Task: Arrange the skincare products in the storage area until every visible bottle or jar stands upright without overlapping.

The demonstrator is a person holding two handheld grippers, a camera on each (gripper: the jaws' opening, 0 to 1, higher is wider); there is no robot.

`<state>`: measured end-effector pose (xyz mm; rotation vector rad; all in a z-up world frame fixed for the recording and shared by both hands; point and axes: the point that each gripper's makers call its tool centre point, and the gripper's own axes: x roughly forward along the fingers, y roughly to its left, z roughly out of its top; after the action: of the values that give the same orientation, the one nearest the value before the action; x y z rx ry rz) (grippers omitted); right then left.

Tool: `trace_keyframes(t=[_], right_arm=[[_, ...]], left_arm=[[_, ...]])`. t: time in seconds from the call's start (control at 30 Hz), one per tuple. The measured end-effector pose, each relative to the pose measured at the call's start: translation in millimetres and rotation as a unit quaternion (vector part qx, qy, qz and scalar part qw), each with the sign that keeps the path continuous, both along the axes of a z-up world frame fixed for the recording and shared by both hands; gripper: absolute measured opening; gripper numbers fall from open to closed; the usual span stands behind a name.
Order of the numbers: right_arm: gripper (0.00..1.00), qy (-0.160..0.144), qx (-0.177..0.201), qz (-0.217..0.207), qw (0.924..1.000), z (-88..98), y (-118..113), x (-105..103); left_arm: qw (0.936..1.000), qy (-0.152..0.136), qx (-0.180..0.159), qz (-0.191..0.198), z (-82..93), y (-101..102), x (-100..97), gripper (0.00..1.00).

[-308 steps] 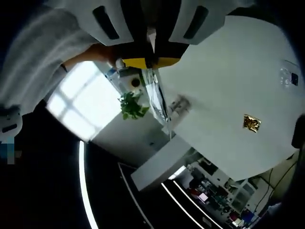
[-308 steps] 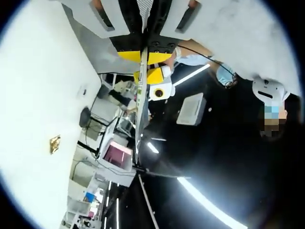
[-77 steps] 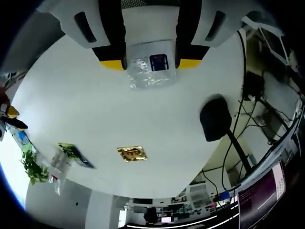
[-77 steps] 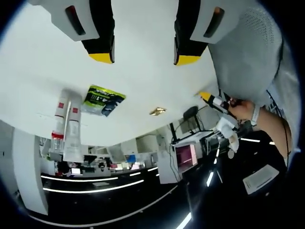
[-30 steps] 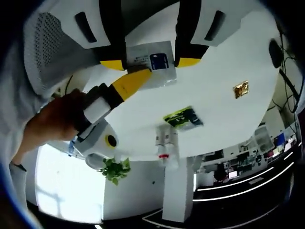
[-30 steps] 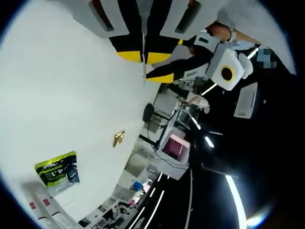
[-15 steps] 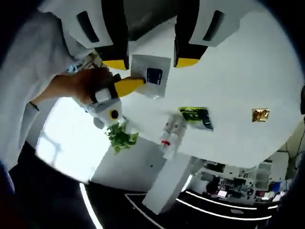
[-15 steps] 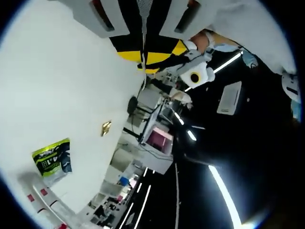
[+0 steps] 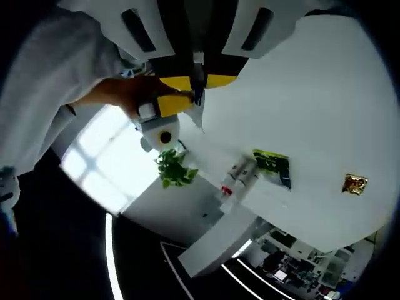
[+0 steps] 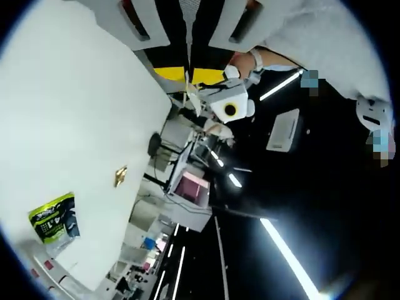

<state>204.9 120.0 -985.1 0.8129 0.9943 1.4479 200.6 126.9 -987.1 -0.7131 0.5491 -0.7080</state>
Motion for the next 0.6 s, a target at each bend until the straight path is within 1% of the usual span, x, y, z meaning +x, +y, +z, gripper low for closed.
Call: trace_keyframes(t=[0.03,0.13,0.17,0.2,0.23,0.27,0.33,0.37,0.43,0.47,0.5,0.53,0.57,0.6], right_arm=[[0.00,0.000,0.000,0.000,1.0000,0.0,0.4,-0.2],[0.00,-0.010,0.002,-0.006,0.9999,0.2,1.8,1.1],[0.03,-0.014,-0.003,-0.017,0.9998,-1.1,3.1,3.8],[0.07,-0.019,-0.006,-0.029,0.9994,-3.1,4.1,7.2],[0.10,-0.013,-0.006,-0.034,0.9993,-4.0,4.9,9.0],[0.11,-0.011,-0.004,-0.033,0.9994,-3.8,5.8,8.2],[0.09,-0.004,0.003,-0.029,0.9996,-1.2,9.5,4.2],[0.09,0.000,0.005,-0.019,0.9998,-0.7,12.1,-0.2],[0.08,-0.008,0.001,-0.006,1.0000,-1.1,15.7,-6.7],[0.05,-0.015,-0.001,-0.004,0.9999,-1.5,17.1,-8.4],[0.04,-0.019,0.001,-0.006,0.9998,0.3,19.1,-9.8],[0.04,-0.016,-0.002,-0.014,0.9998,-1.5,20.5,-7.5],[0.01,-0.018,-0.001,-0.016,0.9997,-1.8,20.4,-6.5],[0.00,-0.017,0.012,-0.017,0.9996,2.2,20.2,-5.0]], left_arm=[[1.0000,-0.004,0.002,0.000,0.2,0.3,0.2,0.00],[0.9999,0.006,-0.010,0.004,0.9,2.2,0.1,0.00],[0.9998,0.006,-0.019,0.010,2.6,4.7,1.2,0.00],[0.9992,0.010,-0.034,0.017,5.2,6.2,2.5,0.00],[0.9979,0.018,-0.056,0.025,8.2,7.8,3.4,0.00],[0.9971,0.021,-0.068,0.027,10.4,8.5,3.4,0.00],[0.9961,0.018,-0.077,0.040,12.5,13.8,6.0,0.00],[0.9953,0.015,-0.082,0.049,13.7,17.7,7.8,0.00],[0.9944,0.016,-0.088,0.056,13.7,21.1,8.9,0.00],[0.9943,0.017,-0.087,0.058,12.5,22.0,9.4,0.00],[0.9945,0.019,-0.084,0.059,11.1,21.4,9.8,0.00],[0.9940,0.021,-0.087,0.063,10.2,22.2,10.7,0.00],[0.9934,0.022,-0.090,0.067,10.6,23.1,11.3,0.00],[0.9930,0.026,-0.091,0.071,9.8,24.7,11.8,0.00]])
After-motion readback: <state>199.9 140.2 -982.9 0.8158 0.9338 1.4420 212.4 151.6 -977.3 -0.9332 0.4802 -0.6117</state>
